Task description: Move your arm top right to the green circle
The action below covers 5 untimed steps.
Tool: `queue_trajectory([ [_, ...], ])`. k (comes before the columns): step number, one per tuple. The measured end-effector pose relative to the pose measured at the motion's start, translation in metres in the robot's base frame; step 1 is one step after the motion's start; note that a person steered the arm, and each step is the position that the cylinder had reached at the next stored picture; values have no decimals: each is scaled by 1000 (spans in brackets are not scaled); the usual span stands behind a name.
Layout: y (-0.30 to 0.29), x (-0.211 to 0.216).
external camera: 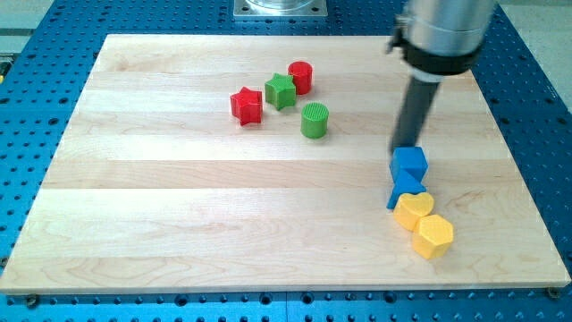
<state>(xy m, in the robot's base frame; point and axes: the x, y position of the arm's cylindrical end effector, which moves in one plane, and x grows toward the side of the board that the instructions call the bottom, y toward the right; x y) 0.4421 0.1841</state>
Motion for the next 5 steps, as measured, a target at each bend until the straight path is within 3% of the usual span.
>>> queue_trajectory([
  [1, 47, 16],
  [5, 7, 32],
])
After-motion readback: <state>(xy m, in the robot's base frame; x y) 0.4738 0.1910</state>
